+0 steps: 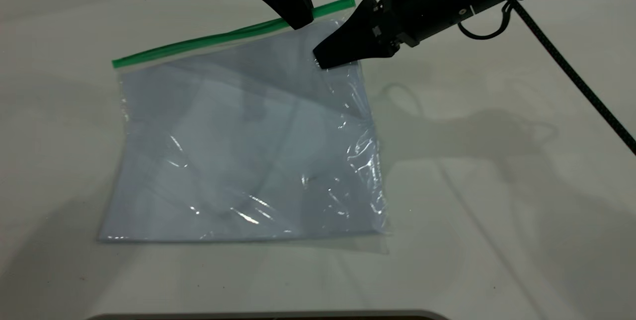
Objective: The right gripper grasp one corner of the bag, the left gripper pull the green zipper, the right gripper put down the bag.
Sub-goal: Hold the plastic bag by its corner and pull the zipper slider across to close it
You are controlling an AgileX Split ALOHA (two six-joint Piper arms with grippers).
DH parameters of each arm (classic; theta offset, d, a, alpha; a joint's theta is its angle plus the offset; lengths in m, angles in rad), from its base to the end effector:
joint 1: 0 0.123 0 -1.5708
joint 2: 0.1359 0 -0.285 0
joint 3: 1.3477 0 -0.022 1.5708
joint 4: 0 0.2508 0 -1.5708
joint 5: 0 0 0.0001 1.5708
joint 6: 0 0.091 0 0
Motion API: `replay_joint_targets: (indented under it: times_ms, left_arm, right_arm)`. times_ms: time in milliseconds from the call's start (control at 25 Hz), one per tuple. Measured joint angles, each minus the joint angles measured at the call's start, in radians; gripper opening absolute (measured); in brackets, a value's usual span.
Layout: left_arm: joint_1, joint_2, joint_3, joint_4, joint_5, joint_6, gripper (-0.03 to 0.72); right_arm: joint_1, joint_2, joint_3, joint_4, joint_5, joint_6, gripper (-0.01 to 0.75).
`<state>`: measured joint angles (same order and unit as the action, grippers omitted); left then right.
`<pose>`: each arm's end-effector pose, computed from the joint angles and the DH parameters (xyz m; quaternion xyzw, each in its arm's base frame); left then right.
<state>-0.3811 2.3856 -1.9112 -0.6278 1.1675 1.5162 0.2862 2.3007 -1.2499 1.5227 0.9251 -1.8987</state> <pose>0.4272 -0.2241 0.1381 0.7036 0.6509 -0.2362 0.1596 0.3695 0.1845 0.0674 -0.4057 0.7704 0.4138 0.2659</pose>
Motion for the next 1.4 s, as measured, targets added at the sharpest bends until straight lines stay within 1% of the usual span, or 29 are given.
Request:
replay_joint_targets:
  times_ms: [160, 360, 640, 920, 1400]
  left_arm:
    - [0.000, 0.000, -0.002, 0.017, -0.002, 0.000, 0.073]
    - [0.000, 0.000, -0.009, 0.043, -0.008, 0.000, 0.073]
    - [0.007, 0.000, -0.010, 0.058, -0.015, -0.019, 0.073]
    - [0.079, 0.001, -0.010, 0.081, -0.008, -0.072, 0.073]
    - [0.206, 0.007, -0.009, 0.080, -0.002, -0.096, 0.073]
  right_arm:
    - [-0.040, 0.000, 0.000, 0.008, 0.020, 0.018, 0.034]
    - [-0.086, 0.000, 0.000, 0.007, 0.076, 0.021, 0.034]
    - [-0.136, 0.000, 0.000, 0.006, 0.120, 0.021, 0.034]
    - [-0.175, 0.000, 0.000, 0.041, 0.132, 0.022, 0.034]
    - [-0.212, 0.000, 0.000, 0.102, 0.134, 0.023, 0.034]
